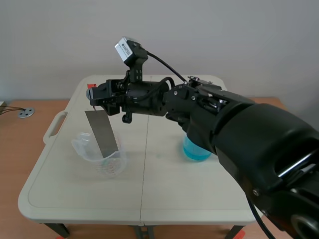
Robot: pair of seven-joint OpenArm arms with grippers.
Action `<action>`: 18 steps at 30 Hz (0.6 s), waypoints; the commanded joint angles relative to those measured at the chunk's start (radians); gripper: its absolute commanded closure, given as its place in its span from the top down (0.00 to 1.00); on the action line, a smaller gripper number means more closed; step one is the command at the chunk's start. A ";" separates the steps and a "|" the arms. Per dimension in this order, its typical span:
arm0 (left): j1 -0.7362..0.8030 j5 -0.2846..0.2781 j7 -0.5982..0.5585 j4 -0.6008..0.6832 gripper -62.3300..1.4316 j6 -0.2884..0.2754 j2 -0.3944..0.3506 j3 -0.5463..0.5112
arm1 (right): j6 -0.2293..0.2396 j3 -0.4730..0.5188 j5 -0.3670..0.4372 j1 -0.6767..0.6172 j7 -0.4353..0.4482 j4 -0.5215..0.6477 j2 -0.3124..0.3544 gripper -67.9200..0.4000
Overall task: Hold the metal plate by the orange handle, dip it into the blue solution, take it out and point at it, then put the plate back in the beaker on the left.
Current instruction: 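Lift the metal plate out of the left beaker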
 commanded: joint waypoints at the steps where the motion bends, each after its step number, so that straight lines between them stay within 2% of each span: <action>1: 0.004 -0.006 -0.010 0.009 0.05 -0.003 0.002 -0.008 | 0.016 0.001 -0.019 0.034 0.015 0.048 -0.007 0.03; 6: 0.004 -0.006 -0.010 0.009 0.05 -0.003 0.002 -0.008 | 0.016 0.001 -0.119 0.023 0.007 0.122 -0.006 0.03; 18: 0.004 -0.006 -0.010 0.009 0.05 -0.003 0.002 -0.008 | 0.016 0.001 -0.219 -0.076 -0.084 0.342 -0.006 0.03</action>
